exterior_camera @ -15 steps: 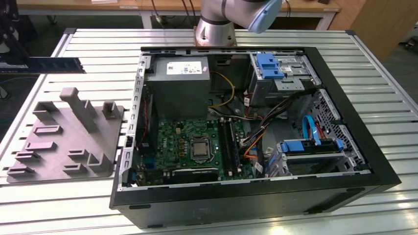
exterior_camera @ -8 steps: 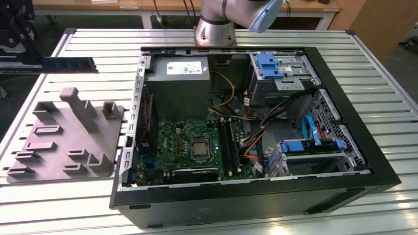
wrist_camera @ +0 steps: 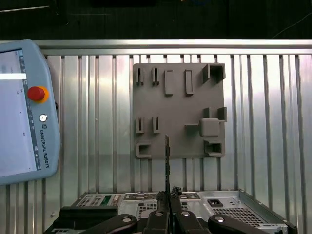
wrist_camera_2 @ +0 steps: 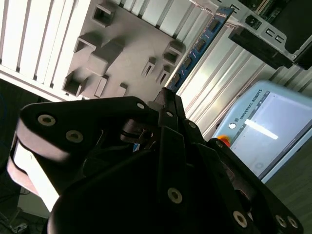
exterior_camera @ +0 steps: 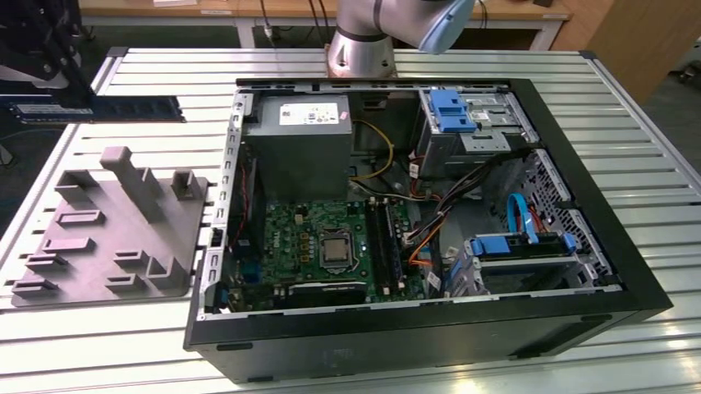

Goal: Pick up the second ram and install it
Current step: 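Pick up the second ram and move it above second insertion slot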

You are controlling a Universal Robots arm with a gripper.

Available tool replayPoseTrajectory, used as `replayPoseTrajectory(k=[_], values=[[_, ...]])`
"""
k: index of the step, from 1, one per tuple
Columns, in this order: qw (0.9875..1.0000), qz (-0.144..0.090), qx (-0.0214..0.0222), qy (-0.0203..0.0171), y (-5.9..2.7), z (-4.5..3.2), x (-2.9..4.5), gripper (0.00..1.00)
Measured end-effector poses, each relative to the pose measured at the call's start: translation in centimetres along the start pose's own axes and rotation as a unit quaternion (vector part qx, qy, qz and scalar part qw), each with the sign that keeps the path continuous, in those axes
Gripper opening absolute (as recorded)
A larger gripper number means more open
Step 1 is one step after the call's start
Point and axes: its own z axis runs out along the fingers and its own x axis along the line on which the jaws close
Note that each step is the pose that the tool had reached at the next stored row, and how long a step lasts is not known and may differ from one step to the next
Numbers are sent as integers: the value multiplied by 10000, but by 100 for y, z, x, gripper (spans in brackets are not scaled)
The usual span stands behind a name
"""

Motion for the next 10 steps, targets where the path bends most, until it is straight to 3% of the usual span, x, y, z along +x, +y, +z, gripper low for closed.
replayPoseTrajectory(k=[10], values=[[10000,0,0,-6,-168,-1,-5,12]])
